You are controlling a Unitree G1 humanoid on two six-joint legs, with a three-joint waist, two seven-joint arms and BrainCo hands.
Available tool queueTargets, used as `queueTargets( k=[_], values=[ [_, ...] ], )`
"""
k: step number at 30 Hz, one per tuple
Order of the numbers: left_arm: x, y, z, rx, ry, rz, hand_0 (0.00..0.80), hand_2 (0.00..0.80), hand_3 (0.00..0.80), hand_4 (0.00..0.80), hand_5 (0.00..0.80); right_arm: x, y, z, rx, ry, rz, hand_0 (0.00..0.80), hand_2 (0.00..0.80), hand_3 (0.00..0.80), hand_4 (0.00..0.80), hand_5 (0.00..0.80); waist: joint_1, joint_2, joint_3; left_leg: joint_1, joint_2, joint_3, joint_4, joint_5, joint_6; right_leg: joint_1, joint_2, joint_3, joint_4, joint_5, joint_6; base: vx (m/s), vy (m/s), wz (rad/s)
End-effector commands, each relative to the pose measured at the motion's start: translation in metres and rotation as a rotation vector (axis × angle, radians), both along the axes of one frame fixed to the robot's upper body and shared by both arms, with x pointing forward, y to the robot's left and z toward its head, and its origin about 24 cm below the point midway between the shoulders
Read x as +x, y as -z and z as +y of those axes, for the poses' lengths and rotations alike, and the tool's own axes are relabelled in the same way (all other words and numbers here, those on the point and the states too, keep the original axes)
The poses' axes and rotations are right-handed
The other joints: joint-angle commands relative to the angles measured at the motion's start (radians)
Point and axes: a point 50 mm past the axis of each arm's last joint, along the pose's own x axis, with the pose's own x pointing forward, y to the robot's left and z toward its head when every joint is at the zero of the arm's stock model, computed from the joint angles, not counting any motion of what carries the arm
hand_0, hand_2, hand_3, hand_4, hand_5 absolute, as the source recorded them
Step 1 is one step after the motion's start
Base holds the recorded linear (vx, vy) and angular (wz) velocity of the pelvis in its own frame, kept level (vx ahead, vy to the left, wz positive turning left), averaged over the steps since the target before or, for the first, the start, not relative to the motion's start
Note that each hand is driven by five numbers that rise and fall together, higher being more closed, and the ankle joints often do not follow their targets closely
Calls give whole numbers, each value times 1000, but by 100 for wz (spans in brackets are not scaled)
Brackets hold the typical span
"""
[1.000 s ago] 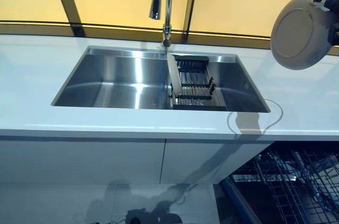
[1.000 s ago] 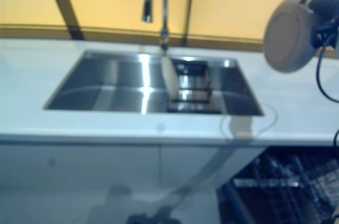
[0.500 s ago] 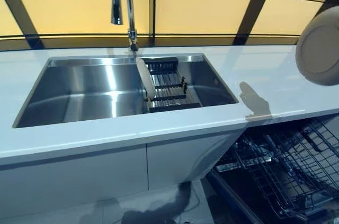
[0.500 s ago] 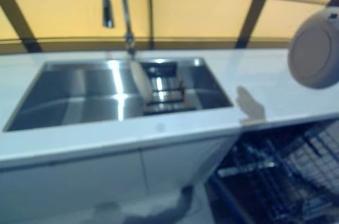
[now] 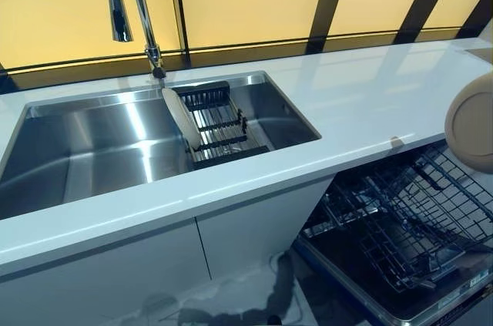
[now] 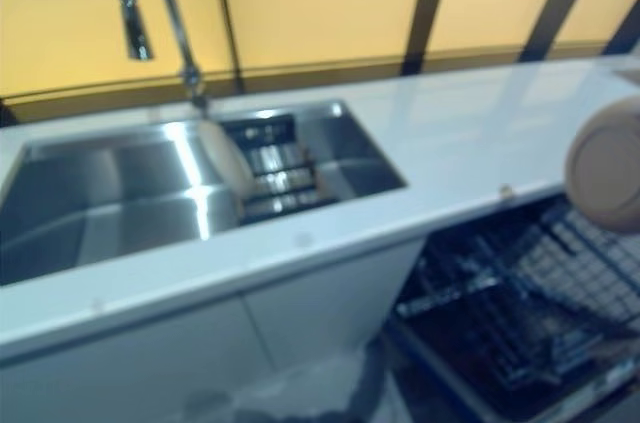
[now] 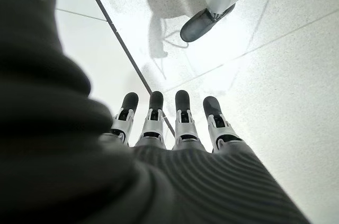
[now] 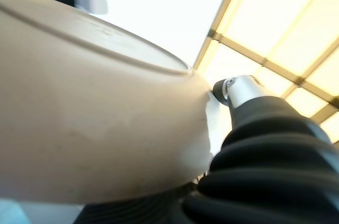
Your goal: Take plates into dishwasher
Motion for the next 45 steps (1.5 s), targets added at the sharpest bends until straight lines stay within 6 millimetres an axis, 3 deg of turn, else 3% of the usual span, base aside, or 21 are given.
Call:
queueTargets(
  k=[1,13,24,37,45],
  values=[
    [9,-11,27,87,31,22,0,0,0,0,0,-7,-27,3,-87,-51,-100,800,800,800,800,800,3,-52,21,82,-1,-18,6,-102,40,9,-11,-8,17,6,74,-7,-17,-7],
    [13,-11,25,74,9,-5,0,0,0,0,0,-8,20,11,-130,-131,-65,800,800,800,800,800,-34,-24,40,75,4,18,14,-108,43,-26,-8,9,29,7,78,-26,-18,-9],
    [23,-9,16,49,32,-33,0,0,0,0,0,6,47,19,-234,-132,-49,800,800,800,800,800,-19,5,73,56,1,1,23,-108,43,-42,-19,-4,38,0,75,-9,-6,0],
    [33,-12,14,37,41,-78,0,0,0,0,0,23,43,21,-334,-91,-42,800,800,800,800,800,12,62,134,10,-9,-39,19,-94,34,-76,-39,-33,45,-3,72,-33,-13,4],
    [38,-9,1,-11,52,-107,0,0,0,0,0,27,41,23,-413,-56,-64,800,800,800,800,800,13,110,166,-5,-21,-53,13,-87,29,-95,-53,-43,48,-5,71,-40,20,7]
  ],
)
